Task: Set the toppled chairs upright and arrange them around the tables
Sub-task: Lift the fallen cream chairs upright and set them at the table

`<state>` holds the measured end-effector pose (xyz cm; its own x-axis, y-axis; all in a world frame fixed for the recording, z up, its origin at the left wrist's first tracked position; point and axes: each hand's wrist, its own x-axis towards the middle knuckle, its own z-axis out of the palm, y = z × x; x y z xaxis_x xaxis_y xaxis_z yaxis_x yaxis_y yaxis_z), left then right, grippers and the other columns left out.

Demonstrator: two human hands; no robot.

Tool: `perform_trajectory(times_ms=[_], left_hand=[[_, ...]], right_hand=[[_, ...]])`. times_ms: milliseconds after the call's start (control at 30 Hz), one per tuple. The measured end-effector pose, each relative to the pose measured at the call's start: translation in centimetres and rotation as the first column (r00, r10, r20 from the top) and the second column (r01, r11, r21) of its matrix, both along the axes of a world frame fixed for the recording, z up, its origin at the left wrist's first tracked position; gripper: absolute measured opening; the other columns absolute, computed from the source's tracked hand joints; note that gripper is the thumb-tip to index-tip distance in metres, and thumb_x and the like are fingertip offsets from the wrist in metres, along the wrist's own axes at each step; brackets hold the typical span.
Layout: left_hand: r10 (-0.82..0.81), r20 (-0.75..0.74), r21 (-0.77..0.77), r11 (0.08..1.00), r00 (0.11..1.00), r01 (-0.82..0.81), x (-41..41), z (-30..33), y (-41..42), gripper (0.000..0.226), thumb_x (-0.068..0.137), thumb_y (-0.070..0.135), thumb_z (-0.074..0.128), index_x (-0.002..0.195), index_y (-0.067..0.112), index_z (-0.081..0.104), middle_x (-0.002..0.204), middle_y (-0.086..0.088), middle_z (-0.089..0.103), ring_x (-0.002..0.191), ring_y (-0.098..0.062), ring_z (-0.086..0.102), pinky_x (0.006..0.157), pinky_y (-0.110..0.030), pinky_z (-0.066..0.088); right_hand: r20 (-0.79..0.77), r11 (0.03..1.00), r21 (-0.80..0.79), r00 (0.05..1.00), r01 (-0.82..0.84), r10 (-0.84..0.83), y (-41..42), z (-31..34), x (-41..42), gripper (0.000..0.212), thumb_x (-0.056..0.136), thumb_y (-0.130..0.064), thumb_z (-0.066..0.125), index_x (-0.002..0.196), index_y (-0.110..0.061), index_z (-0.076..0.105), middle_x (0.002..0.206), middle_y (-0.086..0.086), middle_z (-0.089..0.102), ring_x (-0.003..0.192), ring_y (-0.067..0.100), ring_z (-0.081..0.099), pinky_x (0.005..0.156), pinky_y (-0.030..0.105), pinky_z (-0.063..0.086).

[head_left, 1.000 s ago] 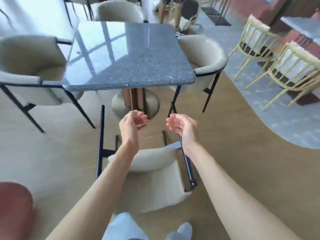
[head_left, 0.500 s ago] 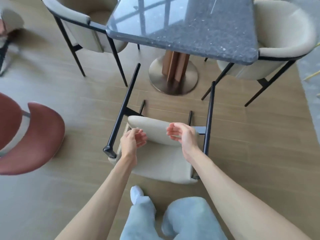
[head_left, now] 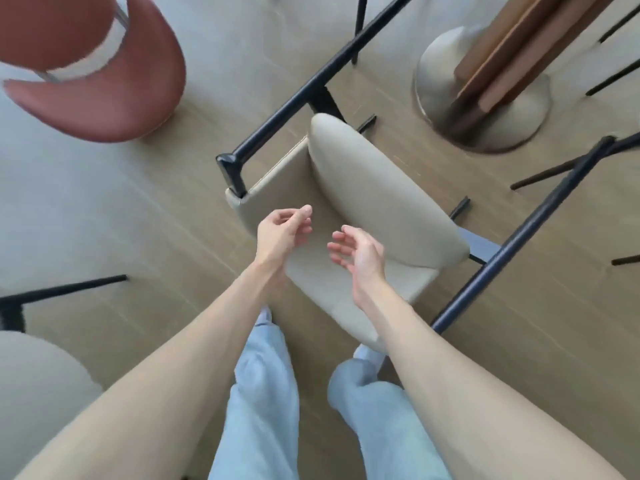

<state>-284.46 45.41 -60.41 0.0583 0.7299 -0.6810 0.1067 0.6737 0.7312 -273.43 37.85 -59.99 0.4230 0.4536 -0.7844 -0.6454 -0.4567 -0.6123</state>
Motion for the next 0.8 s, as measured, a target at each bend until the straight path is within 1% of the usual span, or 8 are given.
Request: perform_trajectory(times_ms=[167, 333, 433, 533, 600, 667, 733, 800], left_hand=[[0.141, -0.015, -0.09, 0.986, 0.99, -0.142, -2.6, -7.1, -4.3, 0.027, 0.089, 0.027, 0.075, 0.102, 0.006, 0.064, 0.089, -0.008, 0.07, 0.08, -0.021, 0.068, 0.085, -0.041, 0.058], [0.256, -0.011, -0.253, 0.935, 0.967, -0.251, -5.6, -17.4, -8.4, 0.039, 0.087, 0.026, 0.077, 0.112, 0.002, 0.06, 0.092, -0.008, 0.067, 0.078, -0.021, 0.066, 0.072, -0.032, 0.057], [0.296, -0.031, -0.316, 0.903, 0.955, -0.29, -7.0, -24.8, -10.1, 0.054, 0.085, 0.025, 0.08, 0.124, -0.002, 0.055, 0.103, -0.011, 0.066, 0.083, -0.023, 0.068, 0.071, -0.033, 0.058], [0.306, -0.04, -0.344, 0.889, 0.951, -0.301, -7.9, -31.7, -10.7, 0.063, 0.082, 0.028, 0.082, 0.129, -0.001, 0.051, 0.117, -0.016, 0.065, 0.093, -0.024, 0.069, 0.078, -0.041, 0.061], [0.318, -0.043, -0.348, 0.884, 0.947, -0.313, -8.3, -36.6, -10.8, 0.07, 0.081, 0.03, 0.083, 0.133, 0.0, 0.048, 0.116, -0.013, 0.063, 0.096, -0.023, 0.068, 0.083, -0.046, 0.06], [0.293, -0.061, -0.353, 0.888, 0.954, -0.295, -8.6, -40.4, -10.6, 0.079, 0.078, 0.033, 0.085, 0.137, 0.002, 0.044, 0.11, -0.008, 0.06, 0.1, -0.022, 0.066, 0.084, -0.048, 0.06], [0.26, -0.072, -0.363, 0.893, 0.963, -0.268, -8.6, -44.7, -10.9, 0.088, 0.075, 0.038, 0.087, 0.142, 0.004, 0.042, 0.113, -0.006, 0.059, 0.101, -0.021, 0.066, 0.083, -0.048, 0.061], [0.232, -0.073, -0.391, 0.888, 0.97, -0.242, -8.3, -48.4, -11.0, 0.097, 0.072, 0.043, 0.088, 0.147, 0.009, 0.037, 0.11, 0.0, 0.059, 0.089, -0.017, 0.065, 0.087, -0.047, 0.06]], right_hand=[[-0.029, 1.0, -0.018, 1.0, -0.004, 0.003, -2.9, -6.5, -1.8, 0.008, 0.095, -0.014, 0.058, 0.092, -0.011, 0.064, 0.096, 0.011, 0.068, 0.08, 0.024, 0.066, 0.071, 0.033, 0.052], [-0.196, 0.99, -0.12, 0.975, 0.081, -0.104, -8.0, -16.8, -6.0, 0.009, 0.097, -0.018, 0.06, 0.093, -0.01, 0.061, 0.1, 0.013, 0.064, 0.085, 0.026, 0.065, 0.075, 0.036, 0.051], [-0.284, 0.969, -0.204, 0.938, 0.141, -0.197, -10.3, -24.4, -8.2, 0.013, 0.095, -0.023, 0.064, 0.096, -0.011, 0.059, 0.102, 0.013, 0.062, 0.088, 0.026, 0.065, 0.079, 0.038, 0.054], [-0.358, 0.955, -0.241, 0.899, 0.171, -0.251, -11.5, -31.8, -9.9, 0.036, 0.094, -0.029, 0.067, 0.118, -0.006, 0.054, 0.113, 0.013, 0.061, 0.099, 0.027, 0.065, 0.096, 0.045, 0.053], [-0.398, 0.954, -0.242, 0.878, 0.18, -0.267, -11.5, -37.0, -10.8, 0.055, 0.093, -0.034, 0.068, 0.135, -0.006, 0.046, 0.125, 0.015, 0.056, 0.108, 0.028, 0.062, 0.104, 0.047, 0.049], [-0.441, 0.95, -0.232, 0.847, 0.211, -0.296, -11.0, -40.8, -11.2, 0.071, 0.091, -0.039, 0.069, 0.145, -0.005, 0.038, 0.139, 0.017, 0.048, 0.112, 0.027, 0.061, 0.105, 0.045, 0.049], [-0.453, 0.936, -0.232, 0.822, 0.265, -0.345, -10.8, -45.0, -11.7, 0.083, 0.088, -0.045, 0.071, 0.151, -0.005, 0.032, 0.147, 0.018, 0.042, 0.109, 0.027, 0.062, 0.098, 0.041, 0.052], [-0.453, 0.916, -0.239, 0.797, 0.323, -0.399, -11.0, -48.5, -11.7, 0.093, 0.085, -0.05, 0.072, 0.155, -0.009, 0.027, 0.152, 0.019, 0.037, 0.121, 0.029, 0.058, 0.1, 0.042, 0.051]])
